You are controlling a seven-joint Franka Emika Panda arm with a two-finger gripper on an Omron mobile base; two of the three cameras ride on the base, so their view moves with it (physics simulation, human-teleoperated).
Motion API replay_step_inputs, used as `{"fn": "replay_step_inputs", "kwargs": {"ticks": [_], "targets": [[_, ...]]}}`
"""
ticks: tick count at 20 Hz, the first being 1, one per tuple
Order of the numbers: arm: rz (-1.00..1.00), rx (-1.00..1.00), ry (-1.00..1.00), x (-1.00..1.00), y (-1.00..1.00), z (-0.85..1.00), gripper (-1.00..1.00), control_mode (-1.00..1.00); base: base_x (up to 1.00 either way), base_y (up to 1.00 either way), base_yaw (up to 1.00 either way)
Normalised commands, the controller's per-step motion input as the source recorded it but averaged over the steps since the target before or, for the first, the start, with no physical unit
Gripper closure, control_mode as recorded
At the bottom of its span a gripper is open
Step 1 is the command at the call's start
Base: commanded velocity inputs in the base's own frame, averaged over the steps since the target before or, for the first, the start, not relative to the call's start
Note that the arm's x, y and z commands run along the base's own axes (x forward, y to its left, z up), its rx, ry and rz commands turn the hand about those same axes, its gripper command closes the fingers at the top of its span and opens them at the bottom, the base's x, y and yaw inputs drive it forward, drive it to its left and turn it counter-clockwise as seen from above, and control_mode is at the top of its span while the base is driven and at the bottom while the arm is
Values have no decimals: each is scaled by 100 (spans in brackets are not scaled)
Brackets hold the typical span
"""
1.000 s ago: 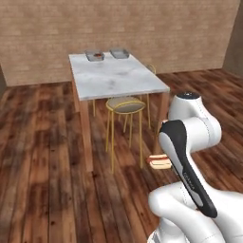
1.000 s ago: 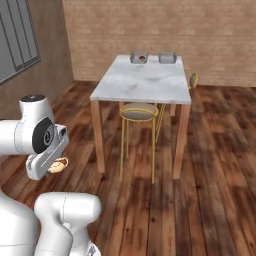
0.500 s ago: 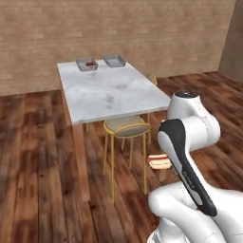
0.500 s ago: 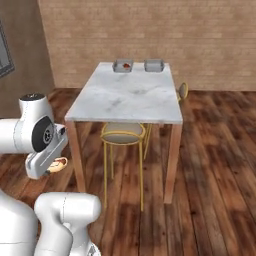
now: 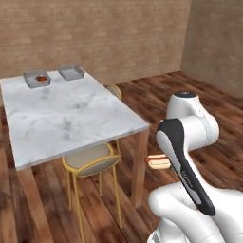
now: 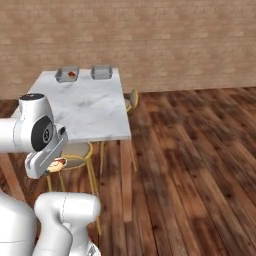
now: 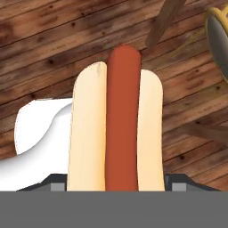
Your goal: Place the cold items (tomato and mushroom) from the fridge in one tupperware on the dining counter. Place the warm items (kebab skewer and hot dog) in the stove area in another tupperware.
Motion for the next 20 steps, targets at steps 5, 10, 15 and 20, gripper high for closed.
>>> {"fn": "replay_step_inputs", "kwargs": {"ticks": [5, 10, 15, 20], "targets": [[0, 0, 0, 0, 0, 0, 100, 100, 45, -69, -28], [0, 0, 0, 0, 0, 0, 100, 100, 35, -75, -22], [0, 0, 0, 0, 0, 0, 100, 100, 100, -56, -1], [0, 0, 0, 0, 0, 0, 100, 100, 100, -35, 3]]}}
